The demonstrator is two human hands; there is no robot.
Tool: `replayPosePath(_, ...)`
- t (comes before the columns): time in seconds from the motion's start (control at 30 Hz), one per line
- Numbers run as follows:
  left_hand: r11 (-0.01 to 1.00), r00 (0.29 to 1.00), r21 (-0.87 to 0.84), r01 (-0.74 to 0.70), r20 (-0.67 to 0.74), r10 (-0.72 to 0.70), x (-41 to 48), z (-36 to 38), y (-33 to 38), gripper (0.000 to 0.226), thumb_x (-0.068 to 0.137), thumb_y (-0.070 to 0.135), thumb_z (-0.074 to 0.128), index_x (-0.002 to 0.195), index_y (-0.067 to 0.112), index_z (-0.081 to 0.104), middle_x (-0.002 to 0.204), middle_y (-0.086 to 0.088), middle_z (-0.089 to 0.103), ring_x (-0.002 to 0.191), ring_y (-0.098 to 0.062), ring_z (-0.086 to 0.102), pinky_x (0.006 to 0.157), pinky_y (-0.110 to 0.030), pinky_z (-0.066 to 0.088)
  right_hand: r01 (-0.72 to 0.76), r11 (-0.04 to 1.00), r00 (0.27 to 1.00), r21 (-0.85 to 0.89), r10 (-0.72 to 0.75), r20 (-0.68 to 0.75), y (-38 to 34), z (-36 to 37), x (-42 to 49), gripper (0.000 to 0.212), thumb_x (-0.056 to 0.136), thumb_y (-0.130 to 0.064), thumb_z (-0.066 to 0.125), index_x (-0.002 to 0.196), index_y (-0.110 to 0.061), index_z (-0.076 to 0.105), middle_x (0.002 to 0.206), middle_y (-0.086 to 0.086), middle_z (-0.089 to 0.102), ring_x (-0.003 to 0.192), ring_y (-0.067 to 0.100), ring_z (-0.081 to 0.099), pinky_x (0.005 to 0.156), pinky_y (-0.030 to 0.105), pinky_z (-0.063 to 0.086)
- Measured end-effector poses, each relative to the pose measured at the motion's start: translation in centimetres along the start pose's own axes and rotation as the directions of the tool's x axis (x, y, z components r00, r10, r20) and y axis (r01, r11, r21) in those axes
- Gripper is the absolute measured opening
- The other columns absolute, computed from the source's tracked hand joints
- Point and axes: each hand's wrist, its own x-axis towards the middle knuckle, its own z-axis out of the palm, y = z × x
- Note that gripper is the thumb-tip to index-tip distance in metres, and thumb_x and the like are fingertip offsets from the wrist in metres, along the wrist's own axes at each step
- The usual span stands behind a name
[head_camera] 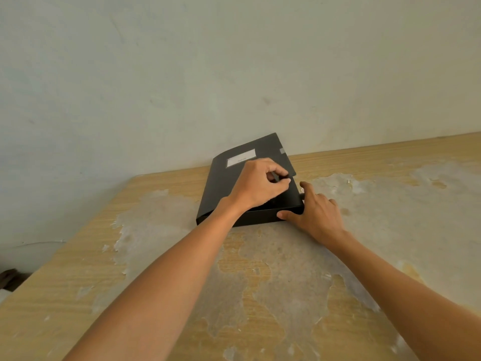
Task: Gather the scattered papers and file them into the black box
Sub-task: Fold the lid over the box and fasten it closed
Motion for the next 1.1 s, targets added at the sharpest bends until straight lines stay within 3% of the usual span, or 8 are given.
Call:
replayPosePath(0.2,1.0,0.995,0.012,0.018,0.1,-0.019,-0.1,0.9,-0.6,0.014,0.075,0.018,0.079,0.087,0.011,0.077,0.084,0.003,0.069,0.069,-0.012,0.063,0.06,-0.013,0.048,0.044,0.997,0.999,0.07,-0.042,-0.027,0.6,0.0,0.0,0.102,0.071,-0.063,0.067,0.147,-0.02,0.016,0.127,0.008,0.064,0.12,0.029,0.056,0.095,0.043,0.038)
replayPosePath(0.33,0.999,0.985,0.007,0.035,0.169,-0.036,-0.5,1.5,-1.1,0.021,0.076,0.031,0.079,0.087,0.013,0.077,0.082,0.005,0.069,0.071,-0.005,0.061,0.062,-0.012,0.045,0.084,0.99,0.996,0.111,-0.081,-0.031,0.9,-0.2,-0.3,0.108,0.065,-0.064,0.071,0.147,-0.024,0.013,0.131,0.008,0.06,0.119,0.03,0.057,0.096,0.047,0.041)
replayPosePath(0.47,0.992,0.985,0.106,0.066,0.152,-0.082,-0.4,1.7,-1.8,0.021,0.086,0.031,0.067,0.099,0.017,0.075,0.097,0.007,0.07,0.094,-0.008,0.06,0.085,-0.026,0.049,0.122,0.987,0.992,0.102,-0.12,-0.026,0.8,-0.2,-0.5,0.115,0.058,-0.074,0.067,0.148,-0.026,0.013,0.149,0.007,0.038,0.13,0.029,0.046,0.098,0.053,0.045)
replayPosePath(0.63,0.932,0.954,0.311,0.185,0.172,-0.247,-0.2,1.4,-3.2,0.055,0.084,0.049,0.064,0.131,0.021,0.058,0.145,-0.003,0.05,0.136,-0.02,0.04,0.113,-0.046,0.03,0.187,0.981,0.982,0.053,-0.186,-0.005,0.9,-0.3,-0.7,0.1,0.065,-0.081,0.05,0.146,-0.029,0.024,0.157,0.009,0.023,0.141,0.029,0.031,0.108,0.05,0.035)
replayPosePath(0.73,0.911,0.927,0.351,0.216,0.218,-0.304,-0.5,1.2,-3.7,0.065,0.084,0.056,0.06,0.138,0.022,0.05,0.153,-0.006,0.039,0.143,-0.019,0.029,0.116,-0.046,0.022,0.241,0.969,0.97,-0.059,-0.241,0.019,0.6,-0.4,-0.7,0.093,0.068,-0.084,0.034,0.14,-0.026,0.037,0.156,0.011,0.028,0.142,0.027,0.029,0.113,0.047,0.025)
replayPosePath(0.87,0.913,0.913,0.349,0.211,0.263,-0.312,-0.5,1.2,-4.4,0.062,0.087,0.058,0.054,0.139,0.023,0.049,0.151,-0.005,0.042,0.143,-0.018,0.031,0.115,-0.044,0.025,0.263,0.96,0.965,-0.093,-0.262,0.026,0.3,-0.5,-0.3,0.092,0.068,-0.087,0.019,0.127,-0.023,0.05,0.138,0.005,0.049,0.129,0.023,0.045,0.111,0.044,0.028)
replayPosePath(0.97,0.9,0.907,0.376,0.218,0.264,-0.33,0.0,1.1,-5.5,0.06,0.091,0.057,0.049,0.14,0.024,0.047,0.154,-0.004,0.038,0.144,-0.018,0.029,0.115,-0.044,0.024,0.257,0.96,0.966,-0.114,-0.256,0.026,0.1,-0.8,0.2,0.086,0.07,-0.083,0.02,0.119,-0.022,0.055,0.125,0.003,0.055,0.115,0.023,0.053,0.1,0.04,0.036)
replayPosePath(1.1,0.884,0.864,0.397,0.247,0.322,-0.387,0.5,1.2,-6.8,0.07,0.089,0.064,0.044,0.147,0.026,0.036,0.16,-0.002,0.024,0.149,-0.018,0.016,0.118,-0.046,0.01,0.287,0.936,0.958,-0.204,-0.284,0.043,0.1,-0.5,0.0,0.074,0.075,-0.078,0.032,0.118,-0.022,0.054,0.12,0.004,0.054,0.108,0.025,0.055,0.093,0.039,0.04)
